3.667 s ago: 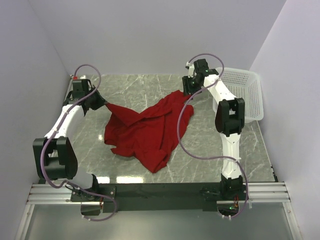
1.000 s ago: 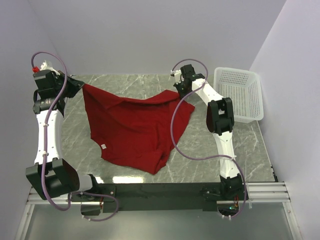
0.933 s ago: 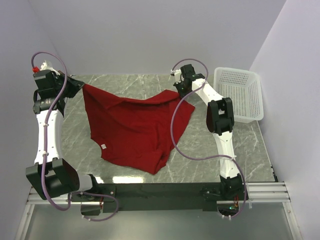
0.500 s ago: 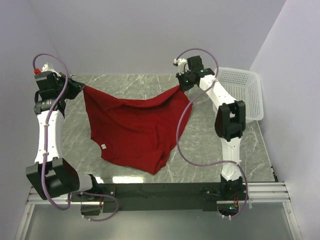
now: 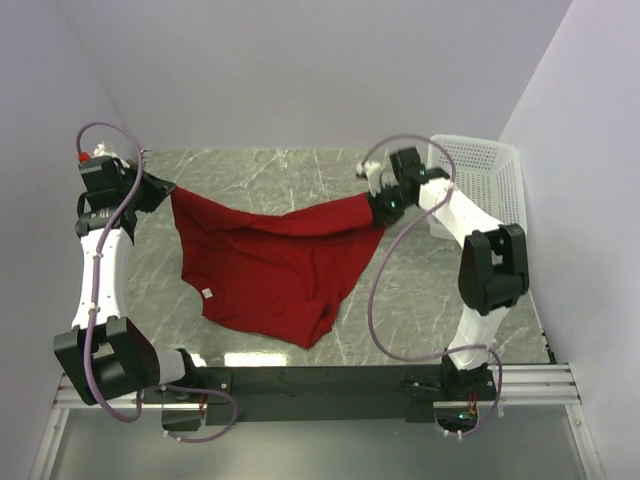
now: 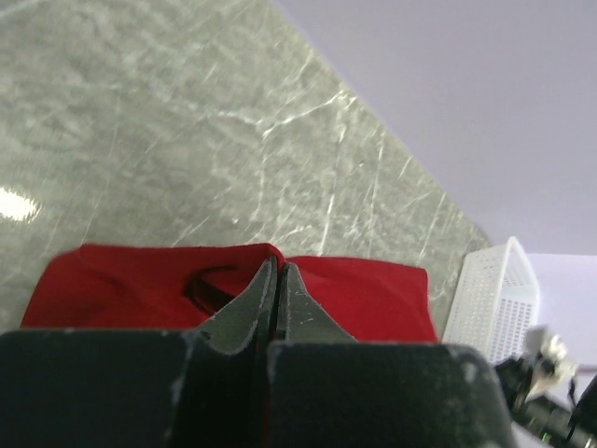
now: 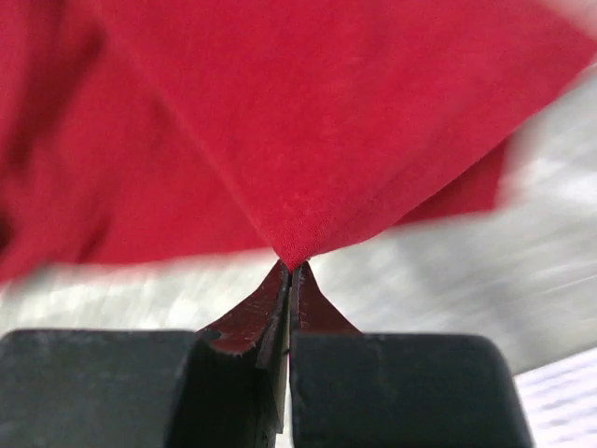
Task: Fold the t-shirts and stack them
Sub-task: Flatten the tshirt out
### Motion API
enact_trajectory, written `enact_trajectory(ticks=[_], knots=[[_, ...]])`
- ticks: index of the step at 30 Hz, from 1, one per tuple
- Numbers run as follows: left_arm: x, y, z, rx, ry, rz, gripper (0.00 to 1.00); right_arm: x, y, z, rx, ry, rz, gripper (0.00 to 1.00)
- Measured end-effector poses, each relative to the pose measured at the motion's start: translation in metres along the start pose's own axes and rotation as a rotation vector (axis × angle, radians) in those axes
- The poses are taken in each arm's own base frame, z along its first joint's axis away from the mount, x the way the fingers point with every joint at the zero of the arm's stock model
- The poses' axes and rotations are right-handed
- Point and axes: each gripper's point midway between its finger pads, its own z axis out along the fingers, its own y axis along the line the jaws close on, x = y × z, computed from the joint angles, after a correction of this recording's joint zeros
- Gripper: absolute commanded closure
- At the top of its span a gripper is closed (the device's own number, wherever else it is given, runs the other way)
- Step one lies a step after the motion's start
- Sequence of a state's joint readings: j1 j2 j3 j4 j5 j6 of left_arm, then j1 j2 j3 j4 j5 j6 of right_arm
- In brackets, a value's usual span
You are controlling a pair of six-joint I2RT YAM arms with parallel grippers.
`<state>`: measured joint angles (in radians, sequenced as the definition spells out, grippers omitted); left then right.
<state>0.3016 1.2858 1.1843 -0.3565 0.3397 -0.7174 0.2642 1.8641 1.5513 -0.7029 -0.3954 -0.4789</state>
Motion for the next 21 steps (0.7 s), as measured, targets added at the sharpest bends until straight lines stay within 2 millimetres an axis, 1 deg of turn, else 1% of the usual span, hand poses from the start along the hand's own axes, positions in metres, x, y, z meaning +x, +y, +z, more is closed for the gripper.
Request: enact_trajectory(ticks=[2, 4, 7, 9, 10, 12, 13, 16, 17, 18, 19, 21], knots=[[0.010, 0.009, 0.001, -0.016, 0.018, -0.008, 0.99, 0.038, 0.027, -0.002, -0.072, 0.067, -0.003, 1.00], [0.018, 0.016, 0.002, -0.029, 0.033, -0.014, 0.99, 0.064, 0.052, -0.008, -0.126, 0.102, -0.024, 1.00], [0.027, 0.024, 0.002, -0.042, 0.049, -0.020, 0.99, 0.089, 0.085, -0.014, -0.185, 0.123, -0.081, 1.00], [0.032, 0.028, 0.001, -0.047, 0.055, -0.022, 0.99, 0.103, 0.099, -0.011, -0.214, 0.140, -0.106, 1.00], [0.035, 0.030, 0.001, -0.050, 0.059, -0.023, 0.99, 0.110, 0.104, -0.008, -0.228, 0.154, -0.110, 0.93], [0.041, 0.034, 0.000, -0.054, 0.065, -0.021, 0.99, 0.125, 0.108, -0.001, -0.248, 0.191, -0.095, 0.81], [0.042, 0.035, -0.001, -0.056, 0.066, -0.020, 0.99, 0.129, 0.108, 0.001, -0.252, 0.206, -0.085, 0.67], [0.047, 0.039, -0.003, -0.060, 0.073, -0.013, 0.99, 0.132, 0.105, 0.004, -0.251, 0.214, -0.070, 0.48], [0.047, 0.039, -0.003, -0.060, 0.072, -0.011, 0.99, 0.131, 0.103, 0.003, -0.248, 0.211, -0.069, 0.45], [0.047, 0.039, -0.003, -0.059, 0.071, -0.010, 0.99, 0.127, 0.100, 0.001, -0.241, 0.205, -0.062, 0.44], [0.046, 0.038, -0.004, -0.056, 0.068, -0.008, 0.99, 0.121, 0.094, -0.001, -0.228, 0.188, -0.058, 0.41], [0.046, 0.036, -0.006, -0.052, 0.064, -0.004, 0.99, 0.106, 0.079, -0.006, -0.195, 0.150, -0.053, 0.41]])
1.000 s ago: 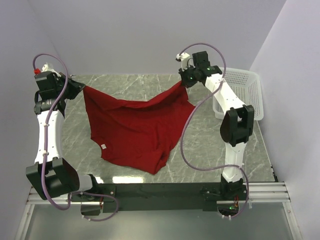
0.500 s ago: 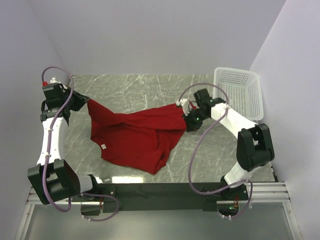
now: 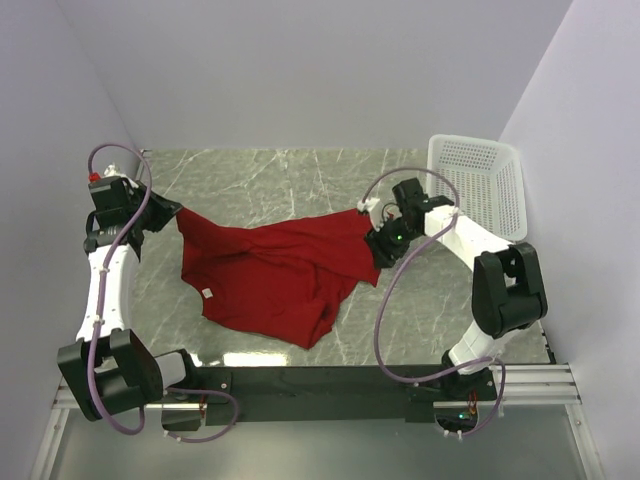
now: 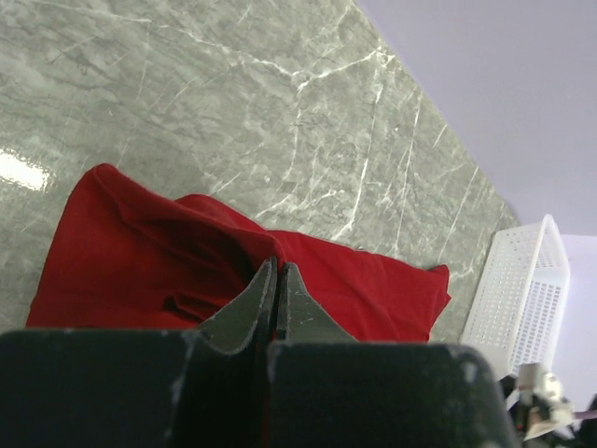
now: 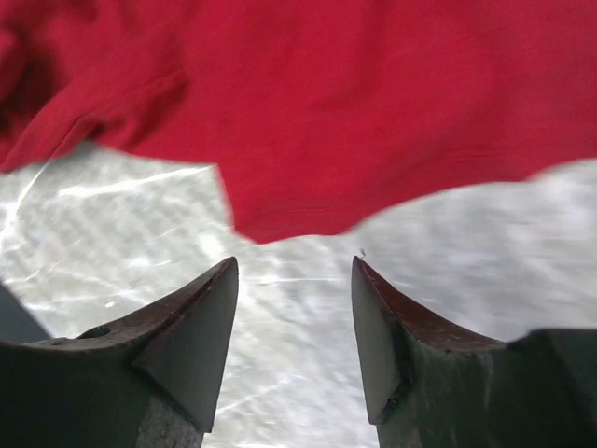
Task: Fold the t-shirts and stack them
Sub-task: Flatten the tshirt out
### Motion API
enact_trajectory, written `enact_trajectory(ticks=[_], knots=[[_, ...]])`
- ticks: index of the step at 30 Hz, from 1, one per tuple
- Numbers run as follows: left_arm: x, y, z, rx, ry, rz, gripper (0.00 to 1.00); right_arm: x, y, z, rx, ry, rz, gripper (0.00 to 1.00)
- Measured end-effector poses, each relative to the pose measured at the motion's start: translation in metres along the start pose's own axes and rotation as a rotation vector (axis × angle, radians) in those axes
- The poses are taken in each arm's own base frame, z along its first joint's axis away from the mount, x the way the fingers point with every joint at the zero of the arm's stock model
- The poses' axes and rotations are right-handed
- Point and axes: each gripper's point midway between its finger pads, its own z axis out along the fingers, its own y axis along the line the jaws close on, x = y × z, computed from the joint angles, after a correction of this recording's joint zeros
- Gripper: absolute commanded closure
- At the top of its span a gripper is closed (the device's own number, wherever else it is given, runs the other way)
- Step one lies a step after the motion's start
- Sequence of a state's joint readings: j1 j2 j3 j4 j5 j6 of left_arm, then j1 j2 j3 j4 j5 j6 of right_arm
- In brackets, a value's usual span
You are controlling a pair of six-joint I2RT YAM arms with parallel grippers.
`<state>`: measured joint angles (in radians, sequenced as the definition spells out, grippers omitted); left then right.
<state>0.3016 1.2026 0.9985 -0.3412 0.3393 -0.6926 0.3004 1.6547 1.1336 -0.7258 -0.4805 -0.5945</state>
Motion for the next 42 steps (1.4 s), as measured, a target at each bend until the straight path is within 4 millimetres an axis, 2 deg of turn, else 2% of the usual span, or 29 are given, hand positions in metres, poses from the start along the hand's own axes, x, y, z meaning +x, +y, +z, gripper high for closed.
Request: enact_trajectory(ticks=[3, 6, 14, 17, 20, 23, 24, 26, 31, 34, 35, 37, 40, 42], knots=[[-0.001, -0.002, -0.002, 0.007, -0.005, 0.003, 0.99, -0.014, -0.014, -0.011, 0.035, -0.041, -0.014, 0.41], [-0.001, -0.003, -0.003, 0.010, -0.007, 0.004, 0.99, -0.012, -0.012, -0.009, 0.023, -0.036, -0.020, 0.41], [-0.001, -0.003, -0.003, 0.012, -0.007, 0.005, 0.99, 0.022, 0.019, 0.026, -0.018, 0.084, -0.017, 0.41], [-0.001, -0.003, -0.003, 0.011, -0.008, 0.005, 0.99, 0.027, 0.020, 0.038, 0.009, 0.122, -0.016, 0.41], [-0.001, -0.004, -0.003, 0.012, -0.007, 0.004, 0.99, 0.027, 0.011, 0.044, 0.056, 0.135, -0.013, 0.44], [-0.001, -0.004, -0.003, 0.012, -0.008, 0.004, 0.99, 0.024, 0.006, 0.047, 0.094, 0.134, -0.009, 0.67], [-0.001, -0.004, -0.003, 0.012, -0.008, 0.004, 0.99, 0.023, 0.003, 0.048, 0.107, 0.135, -0.012, 0.85], [-0.001, -0.004, -0.003, 0.012, -0.008, 0.004, 0.99, 0.021, 0.002, 0.049, 0.121, 0.133, -0.010, 1.00], [-0.003, -0.005, -0.004, 0.014, -0.012, 0.002, 0.99, 0.021, 0.002, 0.041, 0.131, 0.136, -0.019, 1.00], [-0.012, -0.015, -0.010, 0.034, -0.038, -0.005, 0.99, 0.011, 0.005, 0.013, 0.131, 0.109, -0.038, 1.00], [-0.017, -0.021, -0.013, 0.046, -0.054, -0.007, 0.99, -0.001, 0.002, -0.004, 0.141, 0.082, -0.045, 1.00], [-0.032, -0.037, -0.022, 0.082, -0.099, -0.012, 0.99, -0.037, -0.011, -0.046, 0.187, -0.023, -0.070, 1.00], [-0.065, -0.075, -0.046, 0.174, -0.205, -0.015, 0.99, -0.110, -0.032, -0.136, 0.321, -0.254, -0.133, 1.00], [-0.085, -0.100, -0.065, 0.241, -0.273, -0.016, 0.99, -0.148, -0.035, -0.205, 0.424, -0.404, -0.176, 1.00]])
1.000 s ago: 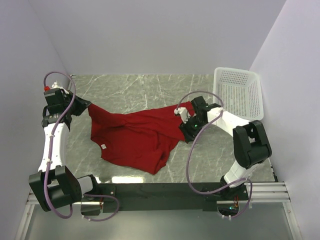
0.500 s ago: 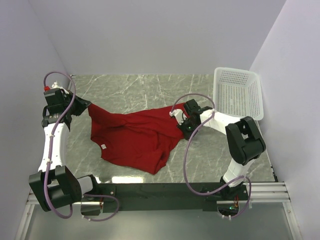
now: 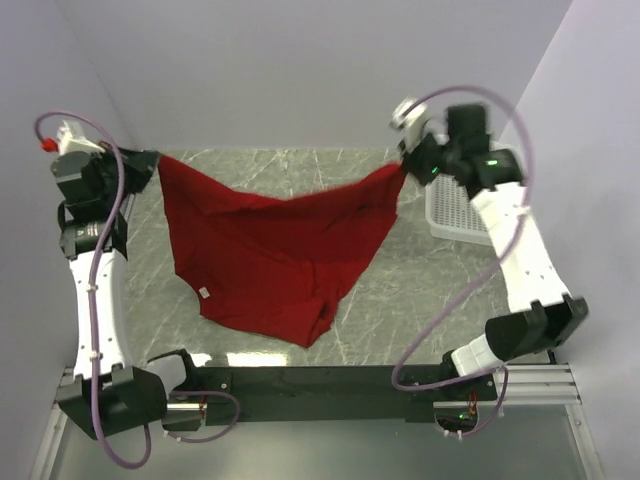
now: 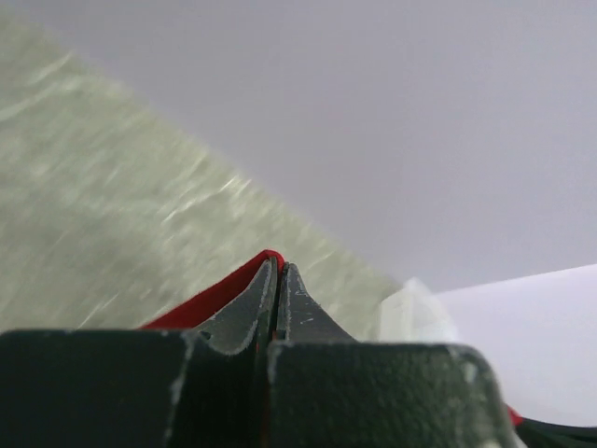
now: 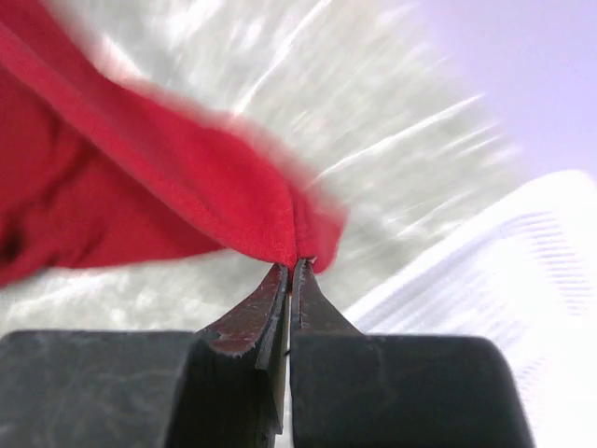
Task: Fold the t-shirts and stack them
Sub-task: Flatten the tshirt out
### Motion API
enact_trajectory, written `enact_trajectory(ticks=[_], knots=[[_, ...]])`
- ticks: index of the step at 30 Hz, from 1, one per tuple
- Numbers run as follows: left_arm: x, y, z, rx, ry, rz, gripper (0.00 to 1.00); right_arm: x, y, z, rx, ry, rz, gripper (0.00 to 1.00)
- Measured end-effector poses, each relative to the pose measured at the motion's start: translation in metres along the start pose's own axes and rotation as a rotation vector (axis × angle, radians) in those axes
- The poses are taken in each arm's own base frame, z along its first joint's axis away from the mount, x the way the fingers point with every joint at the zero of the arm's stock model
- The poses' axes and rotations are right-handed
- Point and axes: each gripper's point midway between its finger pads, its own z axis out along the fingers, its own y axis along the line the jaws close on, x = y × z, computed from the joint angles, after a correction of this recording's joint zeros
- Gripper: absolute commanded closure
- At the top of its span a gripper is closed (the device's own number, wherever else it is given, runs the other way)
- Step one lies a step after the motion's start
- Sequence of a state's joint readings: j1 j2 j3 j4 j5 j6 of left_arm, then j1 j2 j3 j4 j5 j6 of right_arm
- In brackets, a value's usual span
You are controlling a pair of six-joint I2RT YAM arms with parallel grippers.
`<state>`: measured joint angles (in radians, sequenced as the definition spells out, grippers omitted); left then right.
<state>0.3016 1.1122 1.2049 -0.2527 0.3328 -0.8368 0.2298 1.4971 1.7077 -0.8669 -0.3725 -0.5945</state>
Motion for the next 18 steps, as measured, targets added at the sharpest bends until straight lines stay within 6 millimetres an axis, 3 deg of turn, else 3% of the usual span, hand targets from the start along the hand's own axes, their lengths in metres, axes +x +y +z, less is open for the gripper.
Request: enact_trajectory(ticks=[3, 8, 14, 18], knots=[[-0.036, -0.048, -0.020, 0.107, -0.109, -0.002, 0.99, -0.074, -0.027, -0.068, 0.135, -0.208, -0.047, 1.00], [-0.098, -0.146, -0.084, 0.339, -0.309, 0.021, 0.99, -0.155, -0.028, -0.183, 0.304, -0.508, -0.089, 1.00], [-0.137, -0.235, -0.190, 0.582, -0.519, 0.076, 0.99, -0.204, -0.004, -0.316, 0.474, -0.817, -0.104, 1.00], [-0.147, -0.276, -0.258, 0.713, -0.629, 0.113, 0.99, -0.217, 0.014, -0.385, 0.560, -0.979, -0.115, 1.00]])
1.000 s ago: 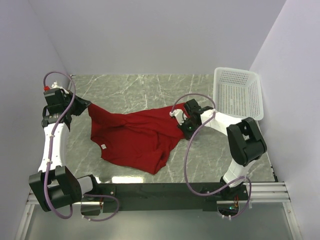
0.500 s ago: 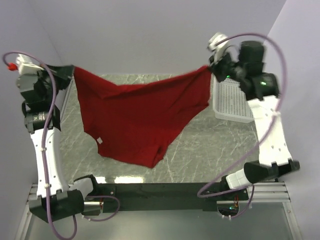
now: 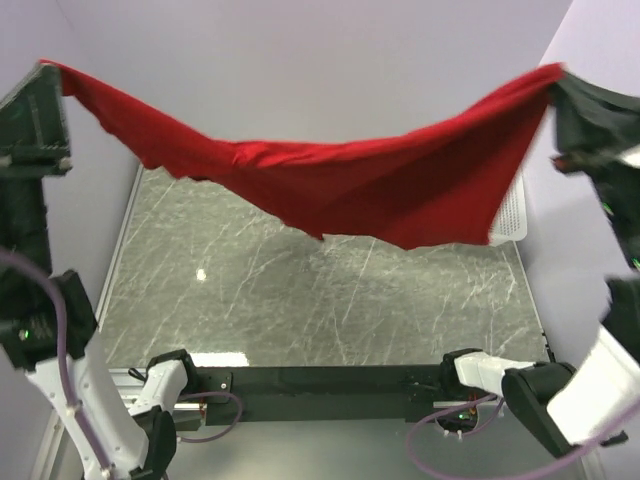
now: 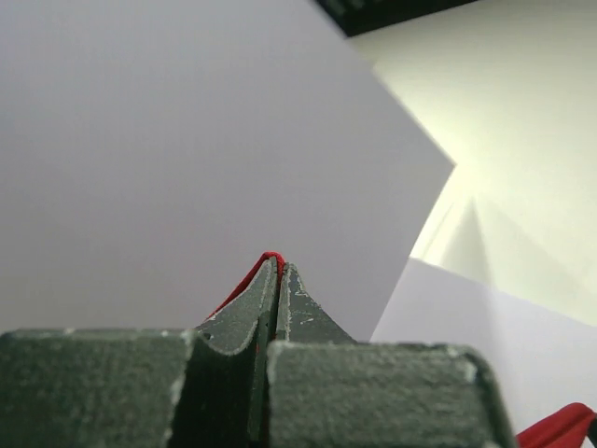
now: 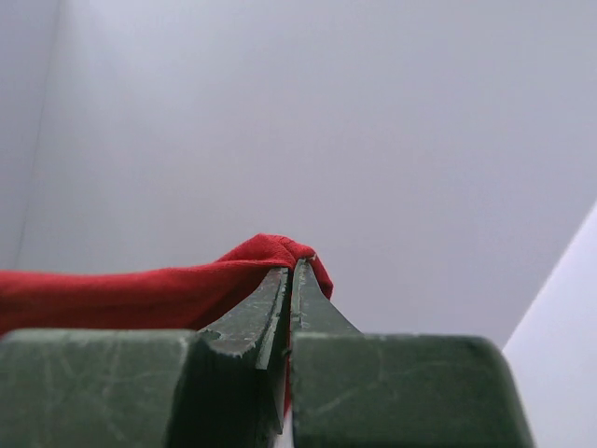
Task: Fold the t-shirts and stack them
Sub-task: Flatten the tshirt out
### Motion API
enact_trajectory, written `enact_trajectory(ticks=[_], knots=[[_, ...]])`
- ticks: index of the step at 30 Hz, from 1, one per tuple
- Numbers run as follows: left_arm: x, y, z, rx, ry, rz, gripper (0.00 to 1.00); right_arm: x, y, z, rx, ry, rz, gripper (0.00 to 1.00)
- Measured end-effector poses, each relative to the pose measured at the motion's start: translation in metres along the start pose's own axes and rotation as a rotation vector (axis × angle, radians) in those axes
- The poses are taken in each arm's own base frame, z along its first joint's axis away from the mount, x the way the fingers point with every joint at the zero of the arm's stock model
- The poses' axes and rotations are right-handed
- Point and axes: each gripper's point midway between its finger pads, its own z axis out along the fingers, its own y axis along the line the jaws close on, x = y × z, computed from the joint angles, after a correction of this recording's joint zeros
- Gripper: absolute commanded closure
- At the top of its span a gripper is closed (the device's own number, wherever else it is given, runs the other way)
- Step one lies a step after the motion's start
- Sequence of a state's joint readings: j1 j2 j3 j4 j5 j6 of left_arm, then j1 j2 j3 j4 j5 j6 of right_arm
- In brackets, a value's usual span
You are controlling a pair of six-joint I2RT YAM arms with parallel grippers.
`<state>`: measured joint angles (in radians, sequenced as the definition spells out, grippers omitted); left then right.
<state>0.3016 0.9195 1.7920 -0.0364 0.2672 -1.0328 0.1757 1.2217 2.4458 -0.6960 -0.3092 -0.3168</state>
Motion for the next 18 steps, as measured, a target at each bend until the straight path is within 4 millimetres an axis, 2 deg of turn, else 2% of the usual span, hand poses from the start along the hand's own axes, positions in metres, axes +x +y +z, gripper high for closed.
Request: enact_trajectory(ticks=[3, 5, 9, 11, 14, 16, 18], knots=[[-0.024, -0.038, -0.008, 0.076, -0.068, 0.025, 0.99, -0.038, -0.007, -0.024, 0.049, -0.095, -0.013, 1.00], [-0.034, -0.051, -0.011, 0.100, -0.097, 0.034, 0.99, -0.056, -0.011, -0.038, 0.077, -0.140, -0.023, 1.00], [-0.044, -0.061, -0.013, 0.114, -0.128, 0.041, 0.99, -0.067, -0.012, -0.045, 0.092, -0.169, -0.023, 1.00], [-0.045, -0.060, -0.011, 0.109, -0.135, 0.043, 0.99, -0.062, -0.012, -0.042, 0.090, -0.157, -0.017, 1.00], [-0.039, -0.045, -0.008, 0.073, -0.124, 0.042, 0.99, -0.037, -0.009, -0.028, 0.070, -0.097, -0.001, 1.00], [-0.027, -0.021, -0.004, 0.025, -0.104, 0.038, 0.99, -0.009, -0.003, -0.014, 0.043, -0.038, 0.017, 1.00], [-0.005, 0.017, 0.000, -0.048, -0.061, 0.023, 0.99, 0.026, 0.006, 0.002, 0.000, 0.033, 0.044, 1.00]])
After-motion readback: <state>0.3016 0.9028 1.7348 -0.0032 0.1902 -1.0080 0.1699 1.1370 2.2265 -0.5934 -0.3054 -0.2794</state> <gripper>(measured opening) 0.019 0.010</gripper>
